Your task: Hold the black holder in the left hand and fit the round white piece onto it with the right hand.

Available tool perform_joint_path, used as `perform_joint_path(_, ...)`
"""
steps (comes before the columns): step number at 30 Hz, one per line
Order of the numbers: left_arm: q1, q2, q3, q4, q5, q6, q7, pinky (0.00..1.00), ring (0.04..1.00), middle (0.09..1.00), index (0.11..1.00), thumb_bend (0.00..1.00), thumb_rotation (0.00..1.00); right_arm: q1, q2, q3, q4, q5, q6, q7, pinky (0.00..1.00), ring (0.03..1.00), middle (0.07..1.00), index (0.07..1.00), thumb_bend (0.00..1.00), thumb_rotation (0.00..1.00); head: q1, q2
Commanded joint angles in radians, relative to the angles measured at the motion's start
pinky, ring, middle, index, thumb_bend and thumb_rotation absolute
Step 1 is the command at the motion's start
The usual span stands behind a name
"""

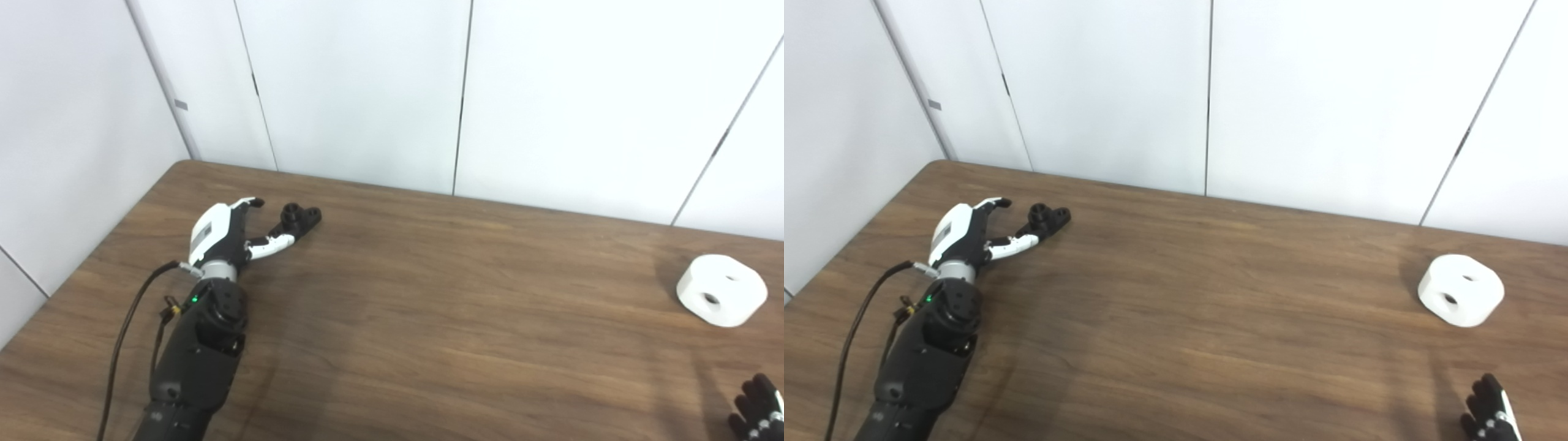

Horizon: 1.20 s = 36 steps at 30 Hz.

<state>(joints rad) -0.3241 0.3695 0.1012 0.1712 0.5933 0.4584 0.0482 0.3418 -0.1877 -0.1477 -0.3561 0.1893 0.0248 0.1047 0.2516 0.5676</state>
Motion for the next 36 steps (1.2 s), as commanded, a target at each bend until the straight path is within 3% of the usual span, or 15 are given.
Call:
perform_joint_path(1, -0.055, 0.040, -0.011, -0.004, 0.012, -0.025, 0.040, 0.88, 0.942, 0.916, 0.823, 0.84, 0.36, 0.000, 0.001, -0.005, -0.036, 0.010, 0.008, -0.004, 1.00, 1.000, 1.000, 1.000, 0.53, 1.00, 0.000, 0.001)
perform_joint_path(11, -0.105, 0.053, -0.054, 0.084, -0.006, -0.014, 0.059, 0.93, 0.971, 0.935, 0.817, 0.84, 0.36, 0.005, 0.006, -0.007, -0.048, 0.002, 0.021, -0.010, 1.00, 1.000, 1.000, 1.000, 0.53, 1.00, -0.003, -0.003)
perform_joint_path(21, -0.165, 0.084, -0.141, 0.187, 0.079, 0.008, 0.084, 0.96, 0.978, 0.942, 0.799, 0.86, 0.36, 0.006, 0.014, -0.009, -0.047, -0.011, 0.009, -0.018, 1.00, 1.000, 1.000, 0.996, 0.53, 1.00, -0.006, -0.001)
perform_joint_path(36, -0.192, 0.088, -0.186, 0.265, 0.082, 0.003, 0.123, 0.96, 0.986, 0.939, 0.772, 0.86, 0.35, 0.008, 0.009, -0.006, -0.055, -0.012, 0.014, -0.018, 1.00, 1.000, 1.000, 0.999, 0.52, 1.00, -0.007, 0.003)
